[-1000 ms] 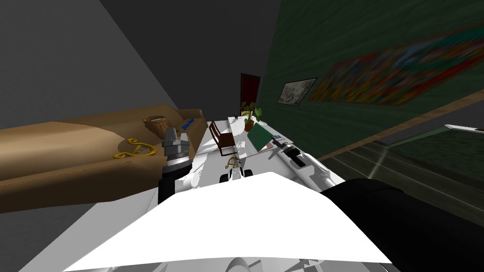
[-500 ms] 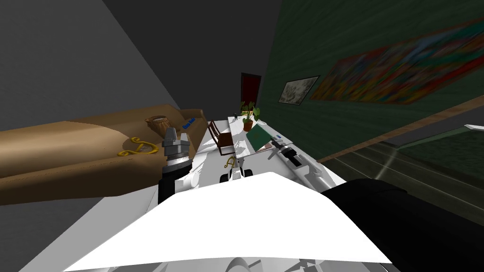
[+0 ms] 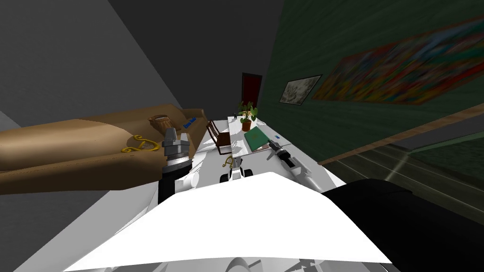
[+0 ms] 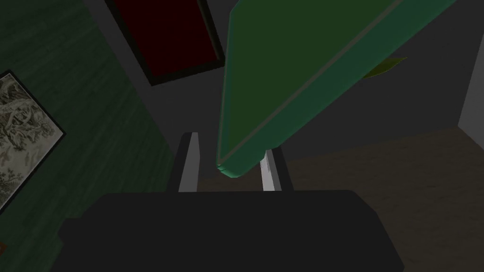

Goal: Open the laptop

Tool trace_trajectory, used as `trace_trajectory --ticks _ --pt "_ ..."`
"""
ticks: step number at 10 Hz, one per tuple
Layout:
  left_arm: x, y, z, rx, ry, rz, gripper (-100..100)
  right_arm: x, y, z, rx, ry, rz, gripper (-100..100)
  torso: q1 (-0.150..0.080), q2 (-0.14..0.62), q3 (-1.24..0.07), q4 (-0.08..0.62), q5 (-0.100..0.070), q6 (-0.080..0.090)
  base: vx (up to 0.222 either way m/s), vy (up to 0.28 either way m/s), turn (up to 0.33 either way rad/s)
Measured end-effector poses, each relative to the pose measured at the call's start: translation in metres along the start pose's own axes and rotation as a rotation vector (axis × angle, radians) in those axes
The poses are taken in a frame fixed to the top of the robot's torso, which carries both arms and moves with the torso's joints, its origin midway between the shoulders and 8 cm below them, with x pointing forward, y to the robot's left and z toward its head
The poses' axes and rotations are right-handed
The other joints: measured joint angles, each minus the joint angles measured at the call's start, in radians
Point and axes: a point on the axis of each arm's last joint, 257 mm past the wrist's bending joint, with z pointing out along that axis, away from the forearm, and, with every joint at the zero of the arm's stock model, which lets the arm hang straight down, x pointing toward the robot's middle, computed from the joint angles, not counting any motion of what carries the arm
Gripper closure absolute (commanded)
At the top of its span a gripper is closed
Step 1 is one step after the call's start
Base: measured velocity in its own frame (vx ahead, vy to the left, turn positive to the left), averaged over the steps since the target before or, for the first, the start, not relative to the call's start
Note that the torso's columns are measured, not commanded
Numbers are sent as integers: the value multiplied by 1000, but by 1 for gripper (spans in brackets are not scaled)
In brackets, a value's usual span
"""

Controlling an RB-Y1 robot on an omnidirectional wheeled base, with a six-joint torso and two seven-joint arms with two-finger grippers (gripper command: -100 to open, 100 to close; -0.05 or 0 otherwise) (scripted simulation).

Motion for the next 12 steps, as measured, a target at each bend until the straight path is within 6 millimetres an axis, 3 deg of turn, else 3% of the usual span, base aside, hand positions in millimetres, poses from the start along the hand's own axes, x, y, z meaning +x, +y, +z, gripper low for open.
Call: trace_trajectory --ticks 1,8,9,12 --pt "0 0 0 0 0 0 0 9 -1 1 5 1 41 -100 0 1 0 0 1 1 -12 -31 1" --pt "0 0 0 0 0 0 0 -42 -1 -2 -4 3 39 -100 -4 3 1 3 1 3 12 31 -17" --pt "0 0 0 0 0 0 0 -43 -1 -2 -2 3 42 0 -4 3 1 3 1 3 0 0 0" --pt "0 0 0 0 0 0 0 -43 -1 -2 -2 3 41 0 -2 3 1 3 2 3 0 0 0"
